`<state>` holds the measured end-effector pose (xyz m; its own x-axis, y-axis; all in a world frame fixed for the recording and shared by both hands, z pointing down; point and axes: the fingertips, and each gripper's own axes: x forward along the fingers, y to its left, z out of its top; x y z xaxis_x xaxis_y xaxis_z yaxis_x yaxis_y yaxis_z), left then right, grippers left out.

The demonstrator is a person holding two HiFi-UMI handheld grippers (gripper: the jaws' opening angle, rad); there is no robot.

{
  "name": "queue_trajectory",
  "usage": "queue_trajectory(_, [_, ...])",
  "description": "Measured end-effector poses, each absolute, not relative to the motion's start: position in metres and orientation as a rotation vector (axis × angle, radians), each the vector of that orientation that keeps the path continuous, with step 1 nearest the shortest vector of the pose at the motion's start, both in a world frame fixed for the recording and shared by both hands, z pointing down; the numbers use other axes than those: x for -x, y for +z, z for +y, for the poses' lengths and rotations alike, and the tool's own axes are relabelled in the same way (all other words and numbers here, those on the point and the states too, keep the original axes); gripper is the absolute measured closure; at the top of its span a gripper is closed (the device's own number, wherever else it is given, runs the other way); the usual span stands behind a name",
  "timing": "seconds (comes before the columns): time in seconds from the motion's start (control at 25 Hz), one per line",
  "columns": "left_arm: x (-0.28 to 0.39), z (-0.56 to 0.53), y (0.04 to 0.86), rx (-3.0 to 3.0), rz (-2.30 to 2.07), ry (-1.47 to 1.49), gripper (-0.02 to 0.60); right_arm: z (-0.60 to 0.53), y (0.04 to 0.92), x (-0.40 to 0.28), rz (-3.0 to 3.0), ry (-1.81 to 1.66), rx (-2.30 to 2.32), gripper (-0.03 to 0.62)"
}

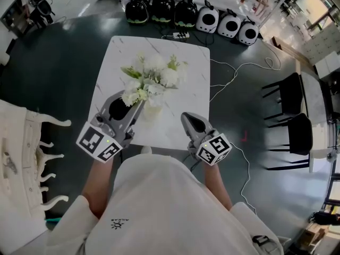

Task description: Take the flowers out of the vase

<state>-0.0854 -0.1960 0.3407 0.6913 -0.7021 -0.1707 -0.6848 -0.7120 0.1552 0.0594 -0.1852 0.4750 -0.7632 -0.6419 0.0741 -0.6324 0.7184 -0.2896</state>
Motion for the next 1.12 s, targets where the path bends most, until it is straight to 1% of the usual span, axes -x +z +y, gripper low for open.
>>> queue_trajectory(0.68, [0.085,-0.182,0.310,-2.850,-1.190,-0.395,0.511,-0.184,0.474,-0.061,2.896,-0.453,1.029,0.594])
queue_trajectory(1.12, [0.102,-0.167,0.286,-2.864,-1.241,-0.449,0.511,-0.179,0.473,-0.052,2.906,-0.453,1.003,0.594])
